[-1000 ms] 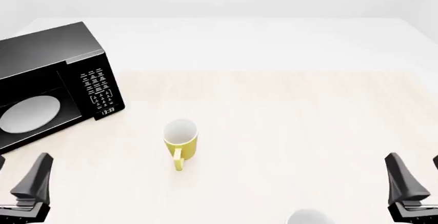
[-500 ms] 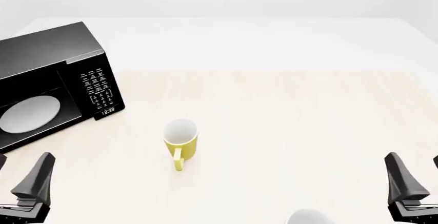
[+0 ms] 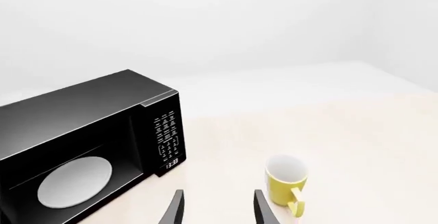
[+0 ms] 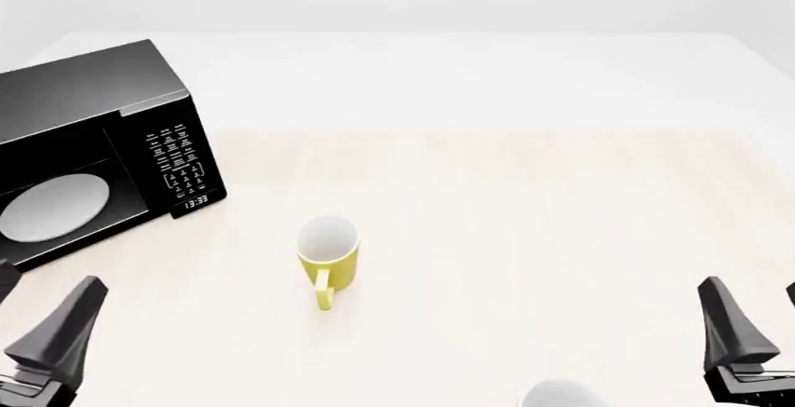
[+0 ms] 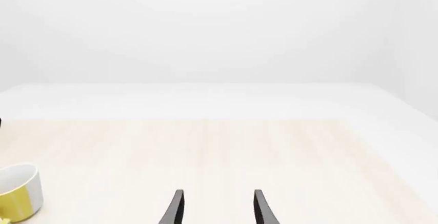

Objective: Put the yellow and white mug in the microwave and close it.

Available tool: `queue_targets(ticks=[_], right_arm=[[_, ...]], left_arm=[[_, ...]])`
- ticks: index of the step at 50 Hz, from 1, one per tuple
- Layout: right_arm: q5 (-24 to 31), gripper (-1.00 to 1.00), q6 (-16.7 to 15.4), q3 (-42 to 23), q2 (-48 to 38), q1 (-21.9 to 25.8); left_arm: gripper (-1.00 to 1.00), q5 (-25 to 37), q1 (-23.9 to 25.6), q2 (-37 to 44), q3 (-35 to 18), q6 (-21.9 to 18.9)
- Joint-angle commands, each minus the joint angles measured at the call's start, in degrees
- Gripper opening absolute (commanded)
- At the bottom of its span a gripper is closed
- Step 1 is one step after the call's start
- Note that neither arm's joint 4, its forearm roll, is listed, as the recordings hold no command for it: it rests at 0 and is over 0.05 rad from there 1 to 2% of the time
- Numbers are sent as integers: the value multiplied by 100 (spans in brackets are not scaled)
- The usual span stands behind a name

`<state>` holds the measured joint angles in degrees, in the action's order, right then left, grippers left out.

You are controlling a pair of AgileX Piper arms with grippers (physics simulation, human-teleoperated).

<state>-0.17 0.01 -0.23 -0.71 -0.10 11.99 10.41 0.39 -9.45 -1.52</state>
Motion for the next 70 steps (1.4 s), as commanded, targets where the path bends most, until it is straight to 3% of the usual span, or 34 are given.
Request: queue_targets(ticks=[1,15,25,28,51,70], right_arm=[[0,100,-1,0,-1,0],[-1,100,-2,0,-3,-1],[0,100,-1,0,-1,-1],[-1,100,-2,0,-2,-1],[-1,100,-1,0,-2,-2],[-1,100,0,0,-2,1]], left_arm=[[100,503,383,276,-530,31],[100,619,669,1097,-1136,56],[100,574,935,1890,-1504,305],[100,580,1198,2177,-1593,597],[100,124,1607,3316,-1574,1475],[100,-239,1488,4209,-1602,1487]])
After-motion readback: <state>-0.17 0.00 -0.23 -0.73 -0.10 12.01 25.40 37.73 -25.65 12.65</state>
